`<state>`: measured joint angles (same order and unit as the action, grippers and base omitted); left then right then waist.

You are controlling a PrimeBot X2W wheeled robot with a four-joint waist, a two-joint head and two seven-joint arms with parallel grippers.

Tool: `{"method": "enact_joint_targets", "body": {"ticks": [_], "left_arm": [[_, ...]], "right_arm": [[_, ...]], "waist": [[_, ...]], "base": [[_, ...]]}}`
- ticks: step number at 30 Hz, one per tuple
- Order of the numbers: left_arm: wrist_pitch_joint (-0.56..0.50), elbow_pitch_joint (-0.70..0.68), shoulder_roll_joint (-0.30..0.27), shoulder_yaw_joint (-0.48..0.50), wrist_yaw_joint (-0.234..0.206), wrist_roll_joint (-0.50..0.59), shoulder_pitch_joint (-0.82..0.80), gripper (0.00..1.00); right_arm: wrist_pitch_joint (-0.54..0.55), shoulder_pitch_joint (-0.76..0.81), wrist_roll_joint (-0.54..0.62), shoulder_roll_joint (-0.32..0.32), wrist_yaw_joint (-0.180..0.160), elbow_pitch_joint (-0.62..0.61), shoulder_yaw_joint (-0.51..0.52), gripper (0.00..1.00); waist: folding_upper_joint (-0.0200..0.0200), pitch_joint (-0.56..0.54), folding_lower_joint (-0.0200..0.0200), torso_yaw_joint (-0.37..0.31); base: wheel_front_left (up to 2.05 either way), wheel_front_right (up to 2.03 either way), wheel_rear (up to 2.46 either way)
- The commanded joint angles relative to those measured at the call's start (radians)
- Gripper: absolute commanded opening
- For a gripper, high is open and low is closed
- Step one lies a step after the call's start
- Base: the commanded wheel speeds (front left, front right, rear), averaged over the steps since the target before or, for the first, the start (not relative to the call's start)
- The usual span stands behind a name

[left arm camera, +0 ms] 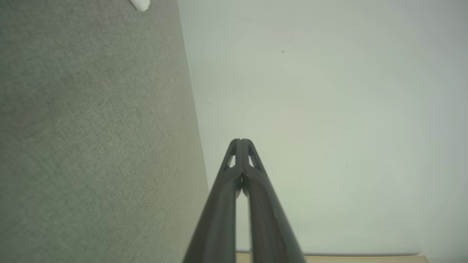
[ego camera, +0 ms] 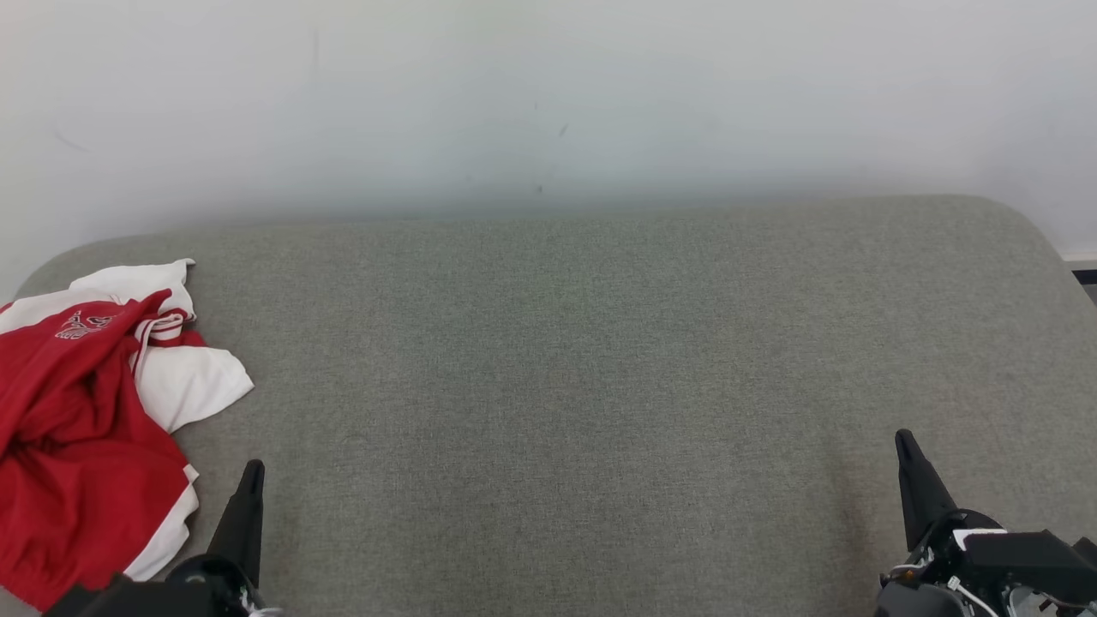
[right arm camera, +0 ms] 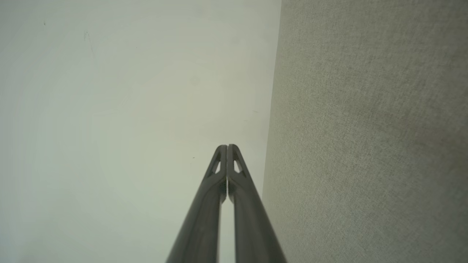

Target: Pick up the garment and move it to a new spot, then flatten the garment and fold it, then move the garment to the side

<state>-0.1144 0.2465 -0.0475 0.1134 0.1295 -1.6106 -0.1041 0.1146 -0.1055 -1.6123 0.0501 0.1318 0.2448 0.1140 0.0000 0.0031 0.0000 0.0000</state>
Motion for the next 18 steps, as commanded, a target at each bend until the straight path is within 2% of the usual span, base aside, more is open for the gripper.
{"method": "enact_joint_targets", "body": {"ticks": [1,2,11,18], "left_arm": [[-0.002,-0.003,-0.006,0.000,0.003,-0.005,-0.011,0.00],[0.000,0.004,0.001,0.000,0.000,0.000,0.002,1.00],[0.032,0.020,0.006,-0.018,0.000,0.010,0.040,1.00],[0.067,0.014,0.005,-0.023,0.000,0.056,0.059,1.00]], "right_arm": [[0.002,-0.007,-0.001,0.000,-0.002,-0.002,0.001,0.00],[0.000,0.002,0.000,0.000,0.000,0.004,0.000,1.00],[-0.033,0.027,0.016,-0.002,0.000,0.027,-0.036,1.00],[-0.067,0.031,0.077,-0.002,0.000,0.036,-0.067,1.00]], "waist": [[0.0000,0.000,0.0000,0.000],[0.0000,0.000,0.0000,0.000],[0.0000,-0.008,0.0000,-0.002],[0.0000,-0.018,0.0000,-0.004]], "base": [[0.00,0.00,0.00],[0.00,0.00,0.00],[0.00,0.00,0.00],[0.00,0.00,0.00]]}}
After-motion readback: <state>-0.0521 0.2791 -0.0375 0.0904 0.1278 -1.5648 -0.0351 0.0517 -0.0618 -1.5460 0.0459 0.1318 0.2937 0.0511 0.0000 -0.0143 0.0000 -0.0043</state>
